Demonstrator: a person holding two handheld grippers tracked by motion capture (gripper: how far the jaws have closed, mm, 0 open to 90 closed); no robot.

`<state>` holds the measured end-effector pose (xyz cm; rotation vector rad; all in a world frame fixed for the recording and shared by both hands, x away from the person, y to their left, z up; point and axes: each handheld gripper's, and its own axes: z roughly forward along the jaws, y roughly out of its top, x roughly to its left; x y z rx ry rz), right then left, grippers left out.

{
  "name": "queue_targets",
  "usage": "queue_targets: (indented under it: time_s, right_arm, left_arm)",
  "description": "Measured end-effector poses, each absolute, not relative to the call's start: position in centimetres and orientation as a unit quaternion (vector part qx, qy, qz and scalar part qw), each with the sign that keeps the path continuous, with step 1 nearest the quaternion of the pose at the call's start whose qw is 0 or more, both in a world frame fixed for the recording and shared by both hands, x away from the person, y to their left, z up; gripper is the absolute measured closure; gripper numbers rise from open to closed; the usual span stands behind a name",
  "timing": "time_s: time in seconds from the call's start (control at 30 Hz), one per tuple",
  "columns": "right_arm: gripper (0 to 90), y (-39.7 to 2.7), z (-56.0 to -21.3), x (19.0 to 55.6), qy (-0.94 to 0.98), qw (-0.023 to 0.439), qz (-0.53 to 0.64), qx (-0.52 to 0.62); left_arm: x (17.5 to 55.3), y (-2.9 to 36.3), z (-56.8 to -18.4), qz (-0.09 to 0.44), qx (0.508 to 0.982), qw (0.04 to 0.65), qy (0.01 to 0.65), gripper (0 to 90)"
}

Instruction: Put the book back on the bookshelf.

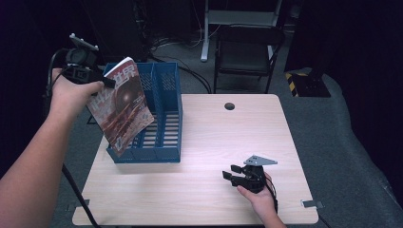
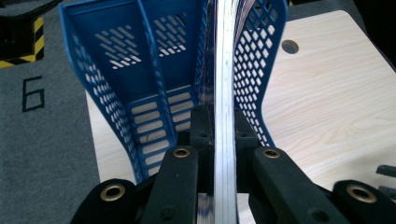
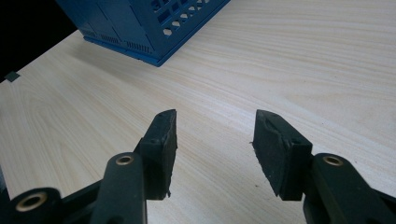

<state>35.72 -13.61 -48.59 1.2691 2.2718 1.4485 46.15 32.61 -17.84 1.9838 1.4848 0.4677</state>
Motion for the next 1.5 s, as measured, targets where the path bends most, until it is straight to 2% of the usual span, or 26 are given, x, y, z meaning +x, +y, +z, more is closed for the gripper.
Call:
queue_targets:
  time_s: [0.97,1.5]
  right_arm:
    - [49.3,-13.7,-48.5,35.7,0.759,0.079,0.485,0.426]
    - [49.3,-13.7,-48.5,35.7,0.76,0.081,0.485,0.424]
  left_arm:
    - [48.6,33.2,-17.7,0.195,0.712,0.291,0.608,83.9]
    - [49.9,31.6,-17.5,0.203,0.7,0.291,0.62,83.9]
